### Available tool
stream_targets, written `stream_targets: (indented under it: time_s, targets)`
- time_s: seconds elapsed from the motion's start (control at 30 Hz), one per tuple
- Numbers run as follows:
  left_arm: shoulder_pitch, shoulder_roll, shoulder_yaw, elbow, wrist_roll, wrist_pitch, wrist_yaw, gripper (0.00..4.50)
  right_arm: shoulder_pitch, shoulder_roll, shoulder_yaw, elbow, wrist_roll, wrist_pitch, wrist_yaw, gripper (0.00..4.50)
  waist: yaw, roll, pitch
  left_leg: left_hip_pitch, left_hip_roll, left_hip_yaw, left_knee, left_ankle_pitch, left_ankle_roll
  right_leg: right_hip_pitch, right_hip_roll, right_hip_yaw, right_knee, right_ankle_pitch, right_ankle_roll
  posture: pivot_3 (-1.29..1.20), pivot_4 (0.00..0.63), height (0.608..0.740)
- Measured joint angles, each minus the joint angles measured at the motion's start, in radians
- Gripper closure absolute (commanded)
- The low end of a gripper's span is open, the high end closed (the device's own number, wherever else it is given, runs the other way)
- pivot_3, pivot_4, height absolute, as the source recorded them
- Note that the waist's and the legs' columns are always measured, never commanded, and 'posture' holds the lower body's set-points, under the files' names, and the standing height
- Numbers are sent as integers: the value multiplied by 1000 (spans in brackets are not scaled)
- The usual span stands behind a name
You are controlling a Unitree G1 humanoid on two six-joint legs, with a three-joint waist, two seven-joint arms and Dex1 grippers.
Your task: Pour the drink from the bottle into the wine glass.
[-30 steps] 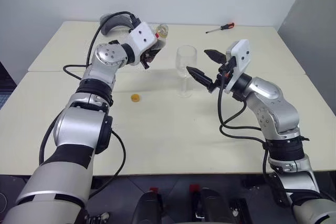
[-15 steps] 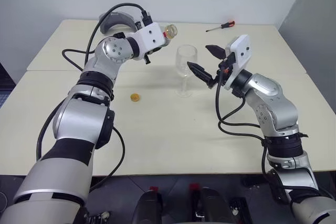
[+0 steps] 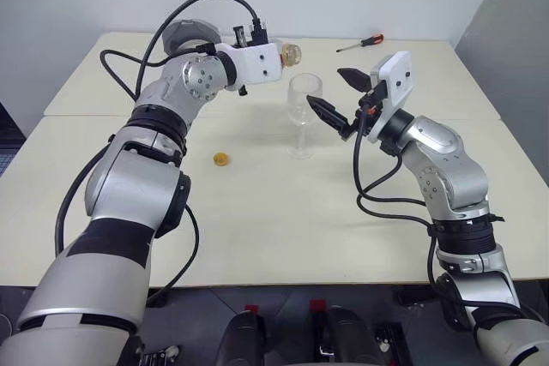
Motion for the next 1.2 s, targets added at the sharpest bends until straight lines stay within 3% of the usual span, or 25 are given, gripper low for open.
stream_targets:
  time_s: [0.77, 1.2]
  targets:
    - [-31, 14, -75, 7, 109, -16, 92, 3442, 0, 4, 0, 0, 0, 1, 0, 0, 0, 0, 0, 0, 0, 1, 1, 0, -1, 0, 0, 0, 2, 0, 0, 0, 150, 740]
    - [-48, 13, -105, 14, 134, -15, 125, 3442, 1, 9, 0, -23, 1, 8, -6, 0, 0, 0, 0, 0, 0, 0, 13, -2, 3, -2, -1, 2, 14, 0, 1, 0, 150, 740]
